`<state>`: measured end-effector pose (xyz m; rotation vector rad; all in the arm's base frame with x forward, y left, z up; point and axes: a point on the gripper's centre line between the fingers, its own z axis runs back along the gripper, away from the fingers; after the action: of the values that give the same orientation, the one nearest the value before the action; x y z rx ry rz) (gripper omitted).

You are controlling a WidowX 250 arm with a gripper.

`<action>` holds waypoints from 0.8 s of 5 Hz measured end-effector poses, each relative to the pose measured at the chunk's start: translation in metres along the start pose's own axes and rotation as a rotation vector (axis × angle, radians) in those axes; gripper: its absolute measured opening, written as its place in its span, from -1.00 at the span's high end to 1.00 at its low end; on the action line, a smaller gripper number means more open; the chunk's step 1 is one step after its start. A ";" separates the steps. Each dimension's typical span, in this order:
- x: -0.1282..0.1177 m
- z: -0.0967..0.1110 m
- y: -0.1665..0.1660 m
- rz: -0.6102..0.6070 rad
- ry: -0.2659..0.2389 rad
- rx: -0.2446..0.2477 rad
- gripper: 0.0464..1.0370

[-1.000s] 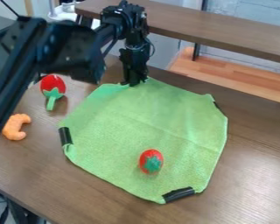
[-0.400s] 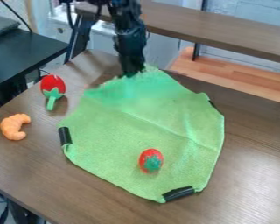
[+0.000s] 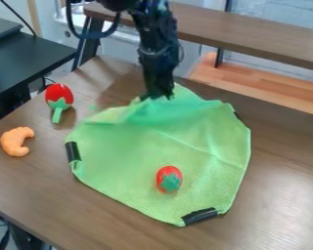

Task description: Folding The Cloth From Top Left To Bottom Right

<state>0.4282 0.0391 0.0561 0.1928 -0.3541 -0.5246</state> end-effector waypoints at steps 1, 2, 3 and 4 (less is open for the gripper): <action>-0.015 0.001 -0.026 -0.038 0.018 0.054 0.98; -0.016 0.025 -0.061 -0.087 -0.014 0.081 0.98; -0.021 0.040 -0.075 -0.097 -0.027 0.095 0.98; -0.023 0.055 -0.100 -0.127 -0.031 0.098 0.99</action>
<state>0.3435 -0.0394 0.0733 0.3039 -0.4002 -0.6363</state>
